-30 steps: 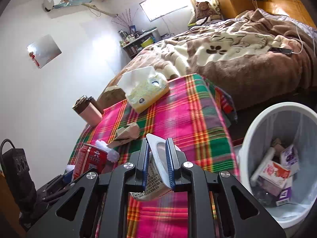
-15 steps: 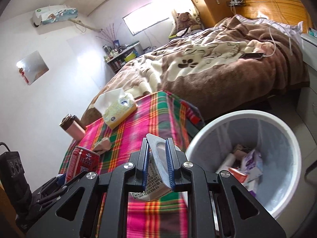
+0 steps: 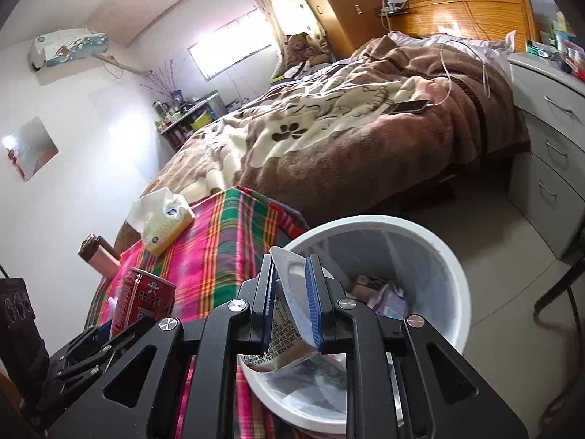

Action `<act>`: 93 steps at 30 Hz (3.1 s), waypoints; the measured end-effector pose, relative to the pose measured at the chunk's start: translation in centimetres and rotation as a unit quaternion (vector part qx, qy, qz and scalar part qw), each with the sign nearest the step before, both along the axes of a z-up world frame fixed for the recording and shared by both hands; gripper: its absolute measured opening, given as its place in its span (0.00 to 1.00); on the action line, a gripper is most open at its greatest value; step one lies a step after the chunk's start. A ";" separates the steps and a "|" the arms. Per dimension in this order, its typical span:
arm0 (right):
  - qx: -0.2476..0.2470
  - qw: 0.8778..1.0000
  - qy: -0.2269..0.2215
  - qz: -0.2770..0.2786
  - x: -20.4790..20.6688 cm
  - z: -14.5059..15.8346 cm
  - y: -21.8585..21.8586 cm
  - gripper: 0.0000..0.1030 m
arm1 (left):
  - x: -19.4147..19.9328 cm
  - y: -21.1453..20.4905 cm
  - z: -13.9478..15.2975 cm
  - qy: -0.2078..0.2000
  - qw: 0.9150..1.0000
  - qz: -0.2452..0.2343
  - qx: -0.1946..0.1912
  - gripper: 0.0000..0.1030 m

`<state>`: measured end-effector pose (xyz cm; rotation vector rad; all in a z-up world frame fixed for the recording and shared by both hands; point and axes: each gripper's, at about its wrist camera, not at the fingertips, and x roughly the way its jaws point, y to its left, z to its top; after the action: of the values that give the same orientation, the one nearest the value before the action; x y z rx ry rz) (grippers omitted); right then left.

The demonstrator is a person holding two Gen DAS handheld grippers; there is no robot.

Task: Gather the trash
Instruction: 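Carry the red can with the left gripper while the right gripper carries the yogurt cup over the bin, then open the left gripper over the bin while the right gripper releases the yogurt cup into it, then move both open grippers back to the trash on the blanket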

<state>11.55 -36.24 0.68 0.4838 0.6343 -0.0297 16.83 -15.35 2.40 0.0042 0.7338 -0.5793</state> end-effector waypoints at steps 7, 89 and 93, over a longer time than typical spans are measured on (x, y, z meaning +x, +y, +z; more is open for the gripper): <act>-0.005 1.000 0.006 -0.016 -0.5 -0.6 -1.5 0.17 | -0.6 -2.5 -0.6 0.004 1.000 -0.019 0.008 0.51; -0.100 0.981 -0.024 0.162 3.1 -0.8 16.1 0.52 | -4.2 20.6 -2.2 -0.018 0.979 0.204 0.021 0.62; -0.109 0.976 -0.027 0.188 3.8 -0.9 18.5 0.52 | -4.5 22.9 -2.5 -0.015 0.974 0.227 0.023 0.62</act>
<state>15.38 -17.71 -0.23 0.1468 0.6528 0.2684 12.34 7.56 -0.07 -0.1101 0.6902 -0.1252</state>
